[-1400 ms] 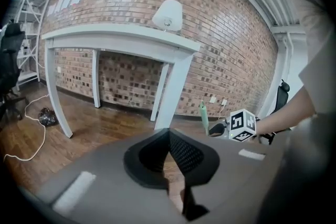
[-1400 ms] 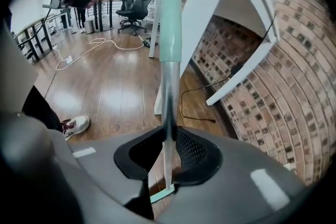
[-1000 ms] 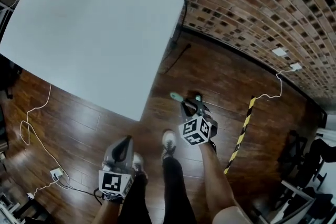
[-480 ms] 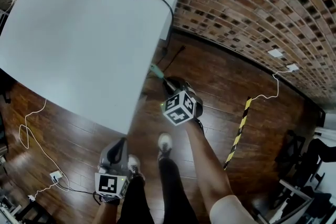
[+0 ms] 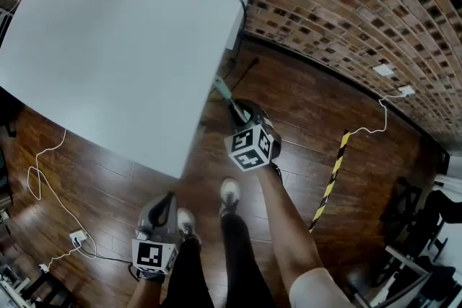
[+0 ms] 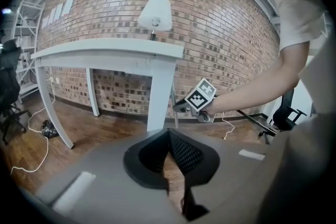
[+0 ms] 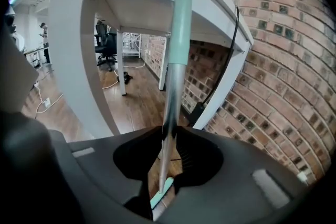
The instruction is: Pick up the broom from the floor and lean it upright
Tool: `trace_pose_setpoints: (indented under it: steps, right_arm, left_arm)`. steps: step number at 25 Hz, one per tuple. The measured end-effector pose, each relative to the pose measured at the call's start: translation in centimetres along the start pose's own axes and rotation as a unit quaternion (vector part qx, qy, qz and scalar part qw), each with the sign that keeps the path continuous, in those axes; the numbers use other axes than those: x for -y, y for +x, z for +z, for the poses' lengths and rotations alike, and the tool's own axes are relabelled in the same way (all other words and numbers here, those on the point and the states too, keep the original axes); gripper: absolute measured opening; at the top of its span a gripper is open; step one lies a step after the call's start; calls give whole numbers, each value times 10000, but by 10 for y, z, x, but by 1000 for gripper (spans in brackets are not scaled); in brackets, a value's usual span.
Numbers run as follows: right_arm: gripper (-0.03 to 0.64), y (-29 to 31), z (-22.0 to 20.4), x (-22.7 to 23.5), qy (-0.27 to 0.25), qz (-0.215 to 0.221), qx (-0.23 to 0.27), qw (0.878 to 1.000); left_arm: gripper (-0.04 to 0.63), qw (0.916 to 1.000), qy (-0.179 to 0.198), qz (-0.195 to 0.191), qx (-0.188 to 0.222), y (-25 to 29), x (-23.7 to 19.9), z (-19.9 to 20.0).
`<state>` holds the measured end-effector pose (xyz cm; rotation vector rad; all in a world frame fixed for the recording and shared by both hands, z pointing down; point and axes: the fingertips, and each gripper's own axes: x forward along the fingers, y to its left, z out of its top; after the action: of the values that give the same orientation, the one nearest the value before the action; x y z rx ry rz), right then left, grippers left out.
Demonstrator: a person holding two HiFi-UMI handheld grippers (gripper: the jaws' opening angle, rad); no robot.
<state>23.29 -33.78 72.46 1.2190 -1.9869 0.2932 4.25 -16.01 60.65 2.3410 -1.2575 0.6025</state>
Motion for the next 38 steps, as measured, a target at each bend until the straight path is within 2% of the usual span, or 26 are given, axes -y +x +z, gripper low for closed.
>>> trace_pose_setpoints:
  steps: [10,17,20,22,26,32,38]
  right_arm:
    - [107,-4,7,11,131,-60,228,9996]
    - [105,-16,5,11,407,3,408,9983]
    - [68,-34,5,11,511,-91,592,9969]
    - [14,-47,3,10,527,-131,688,9962]
    - [14,-71,1,11,624,-178,795,9947]
    - [12,-116,12,22,947,-412,1005,9896]
    - [12,-178,42,38,1433,-584,1348,9787]
  left_arm:
    - [0,10000,20,-52,79,-2,1,3]
    - [0,10000,-18,-28,-26,-1,3,-8]
    - [0,10000,52,12,11,-1,3,-6]
    - [0,9999,96,87,10,-1,0,-2]
    - [0,9997,131,154,154,-1,-6,13]
    - [0,9987,338,3,390,-11,-5,45]
    - [0,9975,190,178,659,-32,-4,93]
